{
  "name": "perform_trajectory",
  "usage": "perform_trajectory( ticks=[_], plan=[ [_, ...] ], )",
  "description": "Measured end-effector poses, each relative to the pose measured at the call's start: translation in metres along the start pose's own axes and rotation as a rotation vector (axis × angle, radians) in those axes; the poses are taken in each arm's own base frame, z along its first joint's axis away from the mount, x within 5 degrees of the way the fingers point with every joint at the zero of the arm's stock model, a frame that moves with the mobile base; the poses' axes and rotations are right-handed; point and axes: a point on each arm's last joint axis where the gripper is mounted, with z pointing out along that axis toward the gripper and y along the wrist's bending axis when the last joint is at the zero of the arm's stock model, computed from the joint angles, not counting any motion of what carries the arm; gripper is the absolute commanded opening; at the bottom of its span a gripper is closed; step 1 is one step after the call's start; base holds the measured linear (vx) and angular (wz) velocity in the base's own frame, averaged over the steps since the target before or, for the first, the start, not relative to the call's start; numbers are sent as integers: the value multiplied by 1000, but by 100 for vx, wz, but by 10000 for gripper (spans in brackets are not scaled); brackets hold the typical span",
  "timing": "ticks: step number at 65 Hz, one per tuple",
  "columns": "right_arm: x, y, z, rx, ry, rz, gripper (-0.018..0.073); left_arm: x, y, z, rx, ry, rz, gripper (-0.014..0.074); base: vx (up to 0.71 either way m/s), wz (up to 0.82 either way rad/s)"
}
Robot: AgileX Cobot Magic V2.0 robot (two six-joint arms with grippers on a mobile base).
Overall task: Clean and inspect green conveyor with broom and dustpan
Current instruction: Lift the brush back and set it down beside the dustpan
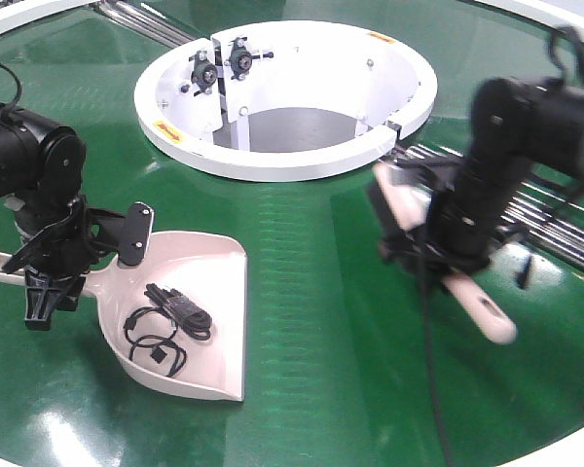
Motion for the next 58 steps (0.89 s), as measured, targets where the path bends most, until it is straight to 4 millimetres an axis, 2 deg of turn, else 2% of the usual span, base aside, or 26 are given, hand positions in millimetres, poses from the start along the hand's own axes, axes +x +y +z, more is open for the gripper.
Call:
perform_trajectory(
  ticks=[8,16,24,58],
  plan=[
    [15,-14,16,11,72,18,0,0,0,0,0,0,0,-6,0,0],
    [26,-17,34,26,109,25,4,0,0,0,0,0,0,-6,0,0],
    [31,-17,44,27,112,27,7,0,0,0,0,0,0,-6,0,0],
    [35,-18,46,26,144,-2,32,0,0,0,0,0,0,-6,0,0]
  ],
)
